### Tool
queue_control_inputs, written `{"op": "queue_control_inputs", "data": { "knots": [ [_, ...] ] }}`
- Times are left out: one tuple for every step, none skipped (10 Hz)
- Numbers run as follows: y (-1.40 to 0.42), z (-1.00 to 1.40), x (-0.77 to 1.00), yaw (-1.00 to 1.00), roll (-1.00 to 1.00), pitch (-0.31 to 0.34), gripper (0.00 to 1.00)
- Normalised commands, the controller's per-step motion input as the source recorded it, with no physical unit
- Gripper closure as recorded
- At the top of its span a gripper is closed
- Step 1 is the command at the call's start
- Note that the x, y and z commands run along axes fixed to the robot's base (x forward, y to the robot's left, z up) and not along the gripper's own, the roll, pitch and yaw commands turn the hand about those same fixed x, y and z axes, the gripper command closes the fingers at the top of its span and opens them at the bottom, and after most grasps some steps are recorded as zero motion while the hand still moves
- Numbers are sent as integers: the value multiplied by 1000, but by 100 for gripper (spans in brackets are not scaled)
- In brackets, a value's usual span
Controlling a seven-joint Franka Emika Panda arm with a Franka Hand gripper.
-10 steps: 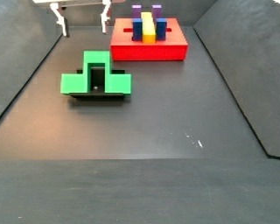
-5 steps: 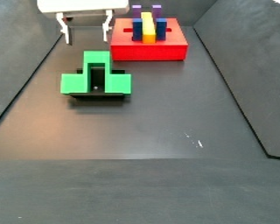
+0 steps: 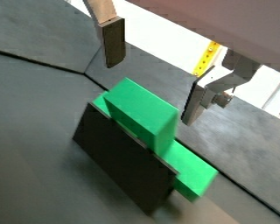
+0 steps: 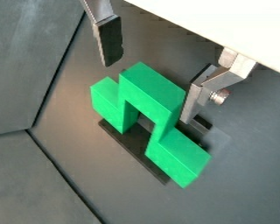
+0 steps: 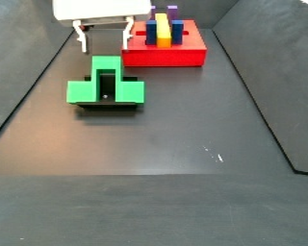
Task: Pick up the green object. Move up. Place the green object on the fixture. Regrasp the green object. Move to above the board. Insert the green object.
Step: Regrasp the green object.
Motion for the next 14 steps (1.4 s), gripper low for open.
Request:
{"op": "queue_control_inputs", "data": {
  "knots": [
    [0, -100, 0, 0, 140, -9, 0],
    [0, -66, 103, 0, 80, 0, 0],
    [0, -3, 211, 0, 0, 0, 0],
    [0, 0, 229, 0, 0, 0, 0],
    [-3, 0, 231, 0, 0, 0, 0],
    [-23, 0, 237, 0, 0, 0, 0],
    [-31, -49, 191, 0, 0, 0, 0],
    [-9, -151, 86, 0, 0, -29, 0],
    [0, -226, 0, 6, 74, -71, 0],
    [0, -200, -66, 9, 160, -46, 0],
    [37, -134, -171, 0, 120, -6, 0],
    [49, -154, -177, 0, 131, -9, 0],
    [43, -177, -180, 0, 157, -14, 0],
    [26, -191, -134, 0, 169, -26, 0]
  ]
}}
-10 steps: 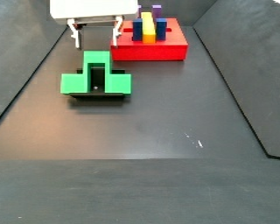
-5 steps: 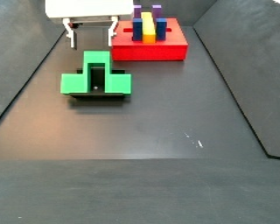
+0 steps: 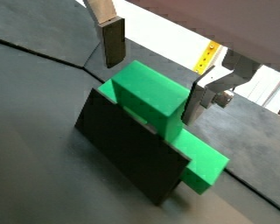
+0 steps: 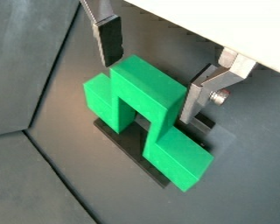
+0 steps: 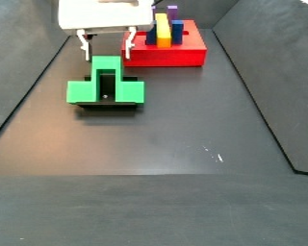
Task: Pick up the green object. Move up. Place the green object on the fixture. Regrasp the green object. Move to above the board. Insert the green object.
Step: Regrasp the green object.
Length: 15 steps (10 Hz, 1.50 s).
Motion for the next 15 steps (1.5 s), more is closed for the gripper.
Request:
{"op": "queue_control_inputs", "data": {
  "knots": [
    [40, -169, 0, 0, 123, -29, 0],
    [74, -171, 0, 0, 120, -11, 0],
    [86, -191, 11, 0, 143, 0, 0],
    [106, -197, 54, 0, 166, 0, 0],
    [109, -186, 54, 0, 186, 0, 0],
    [86, -157, 71, 0, 154, 0, 0],
    [86, -80, 9, 0, 94, 0, 0],
    [17, 0, 0, 0, 120, 0, 0],
    [0, 0, 0, 0, 11, 0, 0],
    [0, 0, 0, 0, 0, 0, 0],
    [0, 0, 0, 0, 0, 0, 100],
    [0, 0, 0, 0, 0, 0, 100],
    [0, 0, 0, 0, 0, 0, 100],
    [0, 0, 0, 0, 0, 0, 100],
    [0, 0, 0, 0, 0, 0, 100]
  ]
}}
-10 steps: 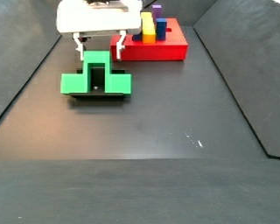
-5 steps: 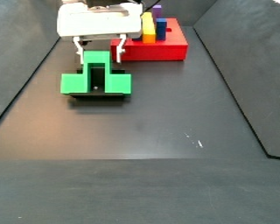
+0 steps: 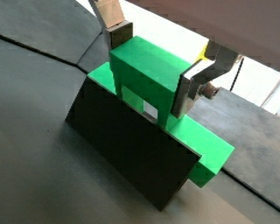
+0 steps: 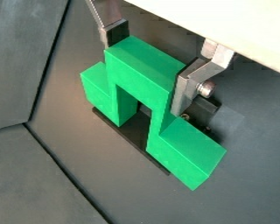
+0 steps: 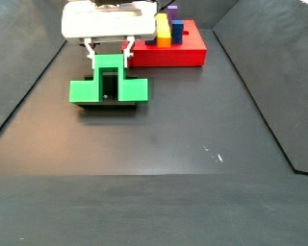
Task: Pick up the green object. Move up. Place the green object on the fixture. Regrasp the green object. Move to above the board. Insert the green object.
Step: Regrasp the green object, then move to above the board.
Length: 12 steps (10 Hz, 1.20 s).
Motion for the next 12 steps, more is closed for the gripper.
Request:
{"op": "queue_control_inputs", "data": {
  "knots": [
    [0, 0, 0, 0, 0, 0, 100],
    [0, 0, 0, 0, 0, 0, 100],
    [0, 0, 0, 0, 0, 0, 100],
    [0, 0, 0, 0, 0, 0, 100],
    [0, 0, 0, 0, 0, 0, 100],
    [0, 0, 0, 0, 0, 0, 100],
    [0, 0, 0, 0, 0, 0, 100],
    [0, 0, 0, 0, 0, 0, 100],
    [0, 0, 0, 0, 0, 0, 100],
    [0, 0, 0, 0, 0, 0, 100],
    [0, 0, 0, 0, 0, 0, 100],
    [0, 1400, 0, 0, 0, 0, 100]
  ]
}}
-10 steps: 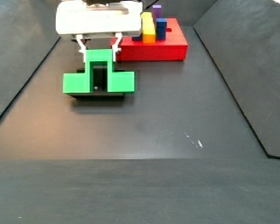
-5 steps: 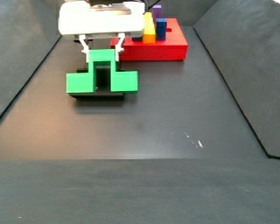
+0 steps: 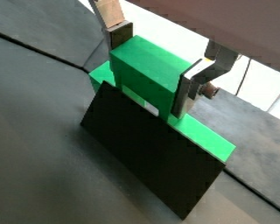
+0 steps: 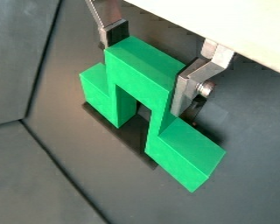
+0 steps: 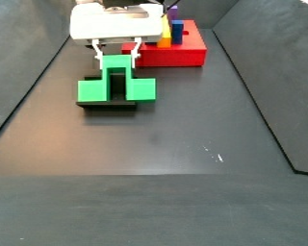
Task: Pick up the green object. Move up. Place the green object on the fixture. Regrasp the green object. Move to above the board. Insert the green object.
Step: Move to above the board.
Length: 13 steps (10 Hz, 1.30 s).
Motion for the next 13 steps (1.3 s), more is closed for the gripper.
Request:
{"op": "queue_control_inputs", "data": {
  "knots": [
    [-6, 1400, 20, 64, -61, 36, 100],
    [-6, 1400, 4, 55, -126, 46, 100],
    [11, 1400, 5, 53, -80, 6, 100],
    [-11, 1400, 18, 50, -32, 9, 100],
    [-20, 1400, 11, 36, -10, 11, 100],
    [-15, 1400, 33, 25, -8, 11, 100],
    [-17, 916, 31, 15, -9, 26, 100],
    [-10, 516, 32, 12, 0, 38, 100],
    [-15, 236, 45, 12, 4, 56, 100],
    [-15, 178, 41, 12, 0, 64, 100],
    [-1400, 279, -893, -8, -1000, 44, 100],
    [-1400, 291, -916, -5, -1000, 32, 100],
    [-1400, 298, -989, 4, -1000, 18, 100]
  ]
}}
